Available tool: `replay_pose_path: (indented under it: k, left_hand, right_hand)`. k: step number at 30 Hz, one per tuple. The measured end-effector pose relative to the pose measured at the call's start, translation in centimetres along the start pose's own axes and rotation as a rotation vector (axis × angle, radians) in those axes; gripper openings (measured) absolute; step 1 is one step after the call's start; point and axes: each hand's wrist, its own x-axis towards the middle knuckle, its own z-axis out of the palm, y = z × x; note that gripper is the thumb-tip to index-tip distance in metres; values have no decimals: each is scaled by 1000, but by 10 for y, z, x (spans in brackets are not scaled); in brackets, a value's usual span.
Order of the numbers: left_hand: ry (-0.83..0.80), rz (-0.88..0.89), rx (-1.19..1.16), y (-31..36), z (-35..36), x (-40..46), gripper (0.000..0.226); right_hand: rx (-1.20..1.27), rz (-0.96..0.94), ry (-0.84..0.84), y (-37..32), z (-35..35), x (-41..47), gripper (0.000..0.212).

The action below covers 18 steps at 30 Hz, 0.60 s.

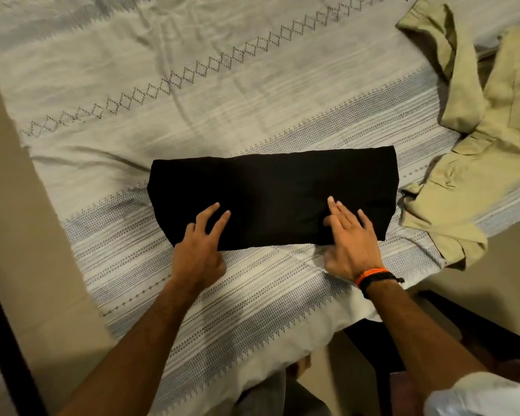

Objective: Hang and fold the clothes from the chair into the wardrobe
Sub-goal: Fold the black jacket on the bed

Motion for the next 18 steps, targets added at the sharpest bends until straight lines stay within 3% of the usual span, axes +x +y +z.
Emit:
replay_pose_path:
  k: [3,6,12,18]
  left_hand:
    - [228,-6,-101,8,-16,19,51]
    - [320,-18,-37,23,-28,53,57]
    - [160,-67,63,25,-14,92,84]
    - [141,-81,81,-3,12,98,90]
  right_hand:
    - [104,49,272,-16,-21,13,49]
    - [100,32,429,-35,-36,45,59]
    - [-41,6,223,-41,-20,90,83]
    - [-97,5,249,-34,11,96,87]
